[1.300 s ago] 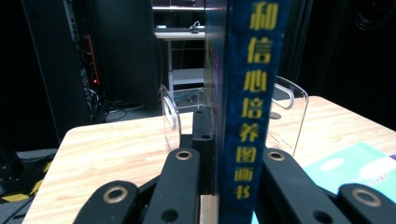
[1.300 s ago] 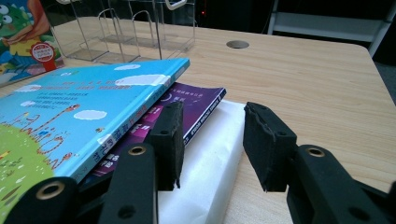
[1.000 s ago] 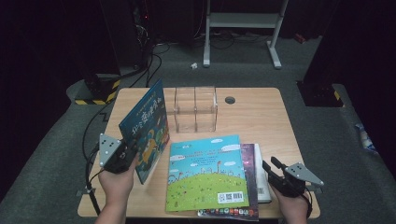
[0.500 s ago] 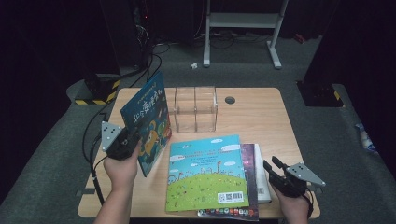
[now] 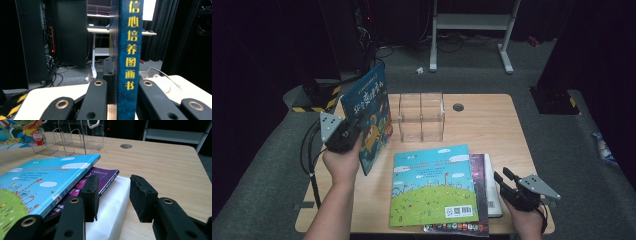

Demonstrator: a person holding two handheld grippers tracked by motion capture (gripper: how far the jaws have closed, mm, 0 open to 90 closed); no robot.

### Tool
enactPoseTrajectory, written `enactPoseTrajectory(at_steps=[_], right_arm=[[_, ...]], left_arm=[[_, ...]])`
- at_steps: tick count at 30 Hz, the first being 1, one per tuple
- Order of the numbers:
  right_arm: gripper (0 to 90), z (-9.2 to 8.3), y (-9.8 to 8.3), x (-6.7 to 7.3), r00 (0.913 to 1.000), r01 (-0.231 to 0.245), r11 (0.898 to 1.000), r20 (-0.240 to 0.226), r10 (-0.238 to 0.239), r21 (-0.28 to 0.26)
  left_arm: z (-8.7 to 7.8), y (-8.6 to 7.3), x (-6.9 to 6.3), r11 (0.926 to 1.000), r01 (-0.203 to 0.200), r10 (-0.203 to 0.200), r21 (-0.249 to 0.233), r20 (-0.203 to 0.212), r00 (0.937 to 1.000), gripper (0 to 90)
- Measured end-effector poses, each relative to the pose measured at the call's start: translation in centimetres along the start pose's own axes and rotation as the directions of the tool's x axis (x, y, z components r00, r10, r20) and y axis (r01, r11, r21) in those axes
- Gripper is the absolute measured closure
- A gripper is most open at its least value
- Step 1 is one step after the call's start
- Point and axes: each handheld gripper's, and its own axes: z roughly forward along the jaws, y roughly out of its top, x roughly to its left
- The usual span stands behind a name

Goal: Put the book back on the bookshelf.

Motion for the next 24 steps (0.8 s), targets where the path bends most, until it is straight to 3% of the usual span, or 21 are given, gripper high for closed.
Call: enactPoseTrajectory(at_steps=[14, 24], right_arm=[[59.2, 0.0, 0.0, -0.1, 1.0000, -0.003, 1.000, -0.005, 0.003, 0.000], [59.5, -0.1, -0.1, -0.2, 0.9999, -0.011, 1.000, -0.005, 0.011, -0.006]], left_arm=[[4.8, 0.8, 0.1, 1.0000, 0.001, -0.001, 0.001, -0.024, 0.9997, 83.2], [6.8, -0.2, -0.1, 1.0000, 0.001, -0.001, -0.004, -0.045, 0.9990, 83.2]])
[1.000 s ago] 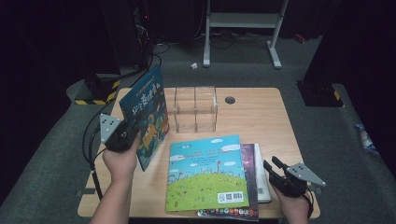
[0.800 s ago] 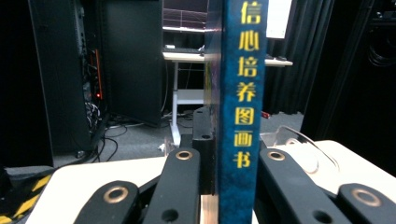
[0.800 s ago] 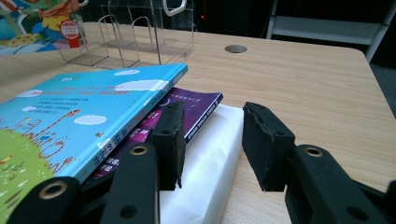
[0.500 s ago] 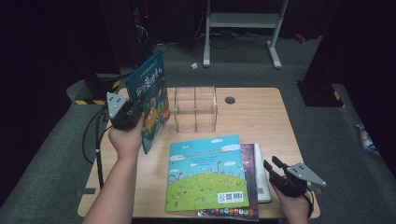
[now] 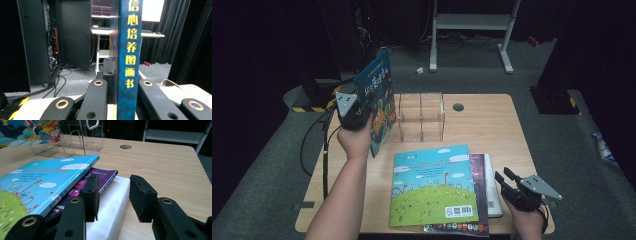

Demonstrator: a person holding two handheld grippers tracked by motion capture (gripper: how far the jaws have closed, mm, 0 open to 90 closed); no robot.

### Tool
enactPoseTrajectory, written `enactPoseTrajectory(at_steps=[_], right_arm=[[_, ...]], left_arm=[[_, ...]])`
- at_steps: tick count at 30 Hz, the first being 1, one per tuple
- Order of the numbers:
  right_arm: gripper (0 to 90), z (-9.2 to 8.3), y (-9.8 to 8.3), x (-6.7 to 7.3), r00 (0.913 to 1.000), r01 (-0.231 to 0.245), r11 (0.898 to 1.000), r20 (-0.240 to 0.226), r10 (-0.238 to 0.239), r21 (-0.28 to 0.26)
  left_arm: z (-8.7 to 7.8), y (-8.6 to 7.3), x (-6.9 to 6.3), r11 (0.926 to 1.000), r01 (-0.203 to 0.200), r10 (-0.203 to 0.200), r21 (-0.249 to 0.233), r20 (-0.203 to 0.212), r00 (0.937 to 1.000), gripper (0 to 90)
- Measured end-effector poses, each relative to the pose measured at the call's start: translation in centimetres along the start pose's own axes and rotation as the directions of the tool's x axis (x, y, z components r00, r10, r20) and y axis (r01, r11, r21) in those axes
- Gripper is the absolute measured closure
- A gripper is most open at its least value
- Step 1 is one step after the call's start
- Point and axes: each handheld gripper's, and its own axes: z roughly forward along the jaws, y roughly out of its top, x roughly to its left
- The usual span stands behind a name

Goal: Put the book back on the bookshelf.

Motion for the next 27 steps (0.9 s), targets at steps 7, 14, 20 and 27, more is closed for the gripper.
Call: enactPoseTrajectory(at_steps=[7, 14, 20, 27], right_arm=[[59.5, 0.1, 0.0, 0.1, 0.9999, 0.002, 1.000, -0.014, -0.002, 0.001], [59.5, 0.1, -0.1, 0.1, 0.9998, 0.002, 1.000, -0.018, -0.002, 0.005], [59.4, 0.2, -0.1, 0.3, 0.9997, 0.008, 1.000, -0.022, -0.008, 0.005], [59.4, 0.3, -0.1, 0.6, 0.9995, 0.013, 1.000, -0.027, -0.012, 0.008]], left_arm=[[0.8, -1.1, -0.3, 0.9999, 0.007, -0.007, -0.010, -0.001, 1.0000, 83.2], [0.6, -2.2, -0.2, 0.9999, 0.005, -0.005, -0.015, 0.009, 1.0000, 83.0], [-0.2, -2.7, -0.3, 0.9998, -0.020, 0.020, -0.005, 0.029, 0.9994, 82.5], [-1.7, -3.8, 0.1, 0.9999, -0.012, 0.012, -0.001, 0.031, 0.9995, 82.3]])
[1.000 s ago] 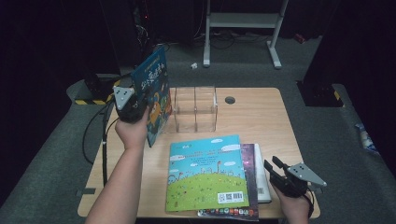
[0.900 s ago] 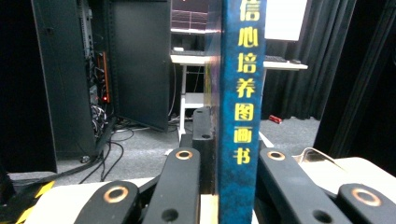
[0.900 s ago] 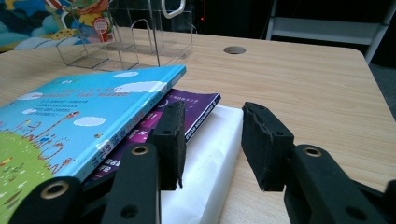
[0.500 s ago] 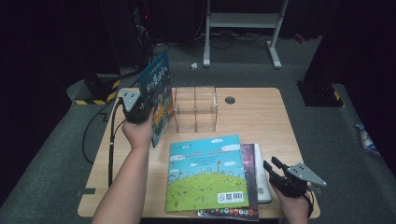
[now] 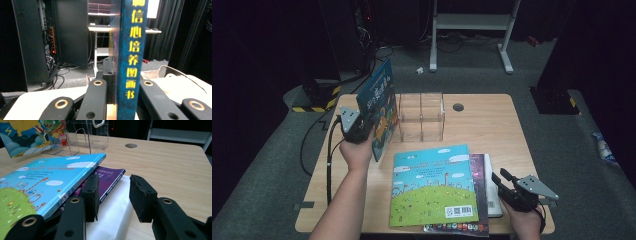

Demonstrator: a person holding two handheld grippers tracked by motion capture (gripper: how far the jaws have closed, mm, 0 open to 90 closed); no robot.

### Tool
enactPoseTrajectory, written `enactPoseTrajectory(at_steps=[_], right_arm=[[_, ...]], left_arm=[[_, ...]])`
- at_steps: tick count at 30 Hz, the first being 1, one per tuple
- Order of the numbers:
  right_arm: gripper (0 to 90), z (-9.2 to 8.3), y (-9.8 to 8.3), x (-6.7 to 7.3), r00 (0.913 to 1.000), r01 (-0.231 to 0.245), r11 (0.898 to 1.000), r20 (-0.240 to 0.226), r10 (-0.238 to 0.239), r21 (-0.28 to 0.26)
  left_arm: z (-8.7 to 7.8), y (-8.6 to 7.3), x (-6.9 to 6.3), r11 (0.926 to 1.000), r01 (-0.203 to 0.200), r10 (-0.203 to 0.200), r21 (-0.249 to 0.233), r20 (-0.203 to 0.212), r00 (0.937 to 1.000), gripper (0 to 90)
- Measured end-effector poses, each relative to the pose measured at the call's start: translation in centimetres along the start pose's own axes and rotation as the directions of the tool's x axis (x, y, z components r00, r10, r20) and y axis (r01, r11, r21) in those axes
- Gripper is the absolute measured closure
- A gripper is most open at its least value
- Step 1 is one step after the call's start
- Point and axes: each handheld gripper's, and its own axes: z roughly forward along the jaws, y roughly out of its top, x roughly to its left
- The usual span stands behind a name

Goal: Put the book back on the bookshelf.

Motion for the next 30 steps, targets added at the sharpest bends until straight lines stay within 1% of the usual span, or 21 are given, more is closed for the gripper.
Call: enactPoseTrajectory(at_steps=[5, 8, 13, 15, 18, 19, 23, 24, 25, 26, 28, 29, 30], right_arm=[[59.4, 0.1, 0.0, 0.1, 1.0000, 0.002, 1.000, -0.002, -0.002, 0.001], [59.4, 0.1, 0.0, 0.2, 1.0000, 0.001, 1.000, -0.002, -0.001, 0.002], [59.4, 0.1, -0.1, 0.3, 1.0000, 0.003, 1.000, -0.003, -0.003, 0.003], [59.4, 0.1, 0.0, 0.3, 1.0000, 0.005, 1.000, -0.005, -0.005, 0.005], [59.4, 0.1, 0.0, 0.3, 1.0000, 0.007, 1.000, -0.006, -0.007, 0.005], [59.4, 0.1, 0.0, 0.4, 1.0000, 0.006, 1.000, -0.006, -0.006, 0.004], [59.3, 0.1, -0.1, 0.4, 1.0000, 0.005, 1.000, -0.008, -0.005, 0.008], [59.3, 0.2, -0.1, 0.4, 1.0000, 0.005, 1.000, -0.008, -0.005, 0.009], [59.3, 0.2, -0.1, 0.4, 1.0000, 0.005, 1.000, -0.008, -0.005, 0.009], [59.3, 0.3, -0.1, 0.4, 0.9999, 0.003, 1.000, -0.011, -0.003, 0.012], [59.3, 0.3, -0.2, 0.4, 0.9999, 0.006, 1.000, -0.012, -0.006, 0.012], [59.2, 0.3, -0.2, 0.4, 0.9999, 0.003, 1.000, -0.012, -0.002, 0.018], [59.2, 0.3, -0.2, 0.4, 0.9999, 0.003, 1.000, -0.012, -0.002, 0.018]], left_arm=[[-0.7, -0.6, 0.1, 1.0000, 0.006, -0.006, -0.001, 0.002, 1.0000, 82.0], [-0.9, -0.7, 0.1, 1.0000, 0.002, -0.002, 0.007, 0.002, 1.0000, 81.7], [-1.3, -0.9, 0.3, 0.9999, 0.005, -0.005, 0.012, 0.011, 0.9999, 81.1], [-1.6, -1.1, 0.5, 0.9998, 0.012, -0.012, 0.019, 0.011, 0.9999, 80.9], [-1.7, -1.1, 0.6, 0.9997, 0.008, -0.009, 0.023, 0.012, 0.9999, 80.9], [-1.8, -1.1, 0.7, 0.9996, 0.014, -0.015, 0.026, 0.013, 0.9998, 80.7], [-1.9, -0.9, 0.9, 0.9990, 0.007, -0.008, 0.044, 0.020, 0.9998, 80.4], [-1.9, -0.7, 0.9, 0.9980, 0.003, -0.004, 0.063, 0.027, 0.9996, 80.0], [-1.9, -0.7, 0.9, 0.9980, 0.003, -0.004, 0.063, 0.027, 0.9996, 79.8], [-2.0, -0.6, 1.0, 0.9972, 0.000, -0.003, 0.074, 0.029, 0.9996, 79.5], [-2.1, -0.3, 1.1, 0.9959, -0.005, 0.001, 0.090, 0.042, 0.9991, 78.9], [-2.2, -0.1, 1.3, 0.9957, -0.009, 0.004, 0.093, 0.051, 0.9987, 77.2], [-2.2, -0.1, 1.3, 0.9957, -0.009, 0.004, 0.093, 0.051, 0.9987, 77.1]])
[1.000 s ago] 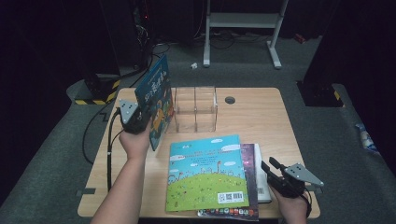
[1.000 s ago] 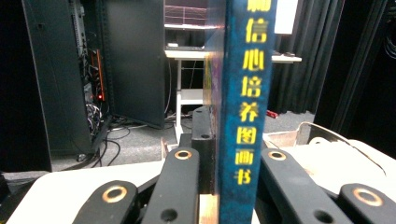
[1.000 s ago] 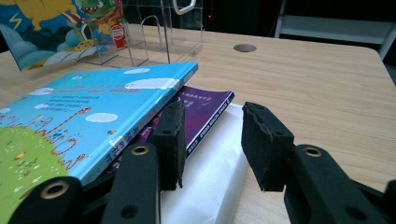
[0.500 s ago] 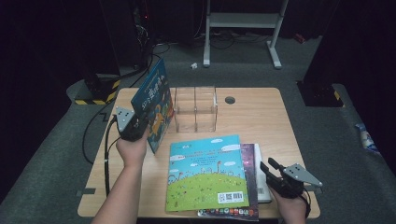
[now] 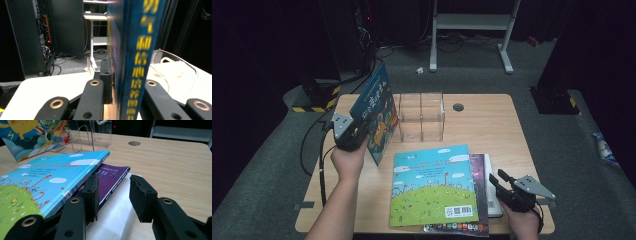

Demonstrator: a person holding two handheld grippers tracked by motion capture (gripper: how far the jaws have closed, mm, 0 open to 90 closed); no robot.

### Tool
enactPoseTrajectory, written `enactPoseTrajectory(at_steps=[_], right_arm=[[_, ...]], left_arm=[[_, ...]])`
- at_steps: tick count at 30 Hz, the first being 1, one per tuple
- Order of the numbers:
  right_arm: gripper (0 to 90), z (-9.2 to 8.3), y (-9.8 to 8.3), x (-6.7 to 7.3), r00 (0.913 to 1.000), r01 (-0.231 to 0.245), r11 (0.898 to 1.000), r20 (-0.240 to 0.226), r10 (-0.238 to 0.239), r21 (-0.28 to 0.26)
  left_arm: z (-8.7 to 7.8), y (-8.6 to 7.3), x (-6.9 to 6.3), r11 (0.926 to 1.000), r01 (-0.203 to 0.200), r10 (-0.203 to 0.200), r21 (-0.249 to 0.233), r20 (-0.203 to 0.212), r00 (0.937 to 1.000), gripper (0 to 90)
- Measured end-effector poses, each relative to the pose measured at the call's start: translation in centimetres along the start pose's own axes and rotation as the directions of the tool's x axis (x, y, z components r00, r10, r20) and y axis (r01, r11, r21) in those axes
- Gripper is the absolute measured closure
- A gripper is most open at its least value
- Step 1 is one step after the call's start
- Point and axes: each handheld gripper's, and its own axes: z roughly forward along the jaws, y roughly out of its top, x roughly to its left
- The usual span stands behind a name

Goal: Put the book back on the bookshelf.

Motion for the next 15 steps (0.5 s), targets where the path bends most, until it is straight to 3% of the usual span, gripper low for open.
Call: enactPoseTrajectory(at_steps=[6, 10, 15], right_arm=[[59.1, 0.1, 0.0, 0.0, 1.0000, 0.003, 1.000, -0.005, -0.003, 0.001], [59.0, 0.2, 0.0, 0.1, 1.0000, 0.003, 1.000, -0.009, -0.003, 0.003], [58.9, 0.2, 0.0, 0.2, 0.9999, 0.003, 1.000, -0.010, -0.003, 0.006]], left_arm=[[-0.3, 0.5, 0.5, 0.9998, 0.002, -0.002, 0.021, 0.015, 0.9999, 73.7], [-0.3, 0.9, 0.6, 0.9992, -0.003, 0.002, 0.041, 0.002, 1.0000, 71.6], [-0.4, 1.6, 0.8, 0.9995, 0.024, -0.024, 0.019, -0.011, 0.9997, 75.8]])
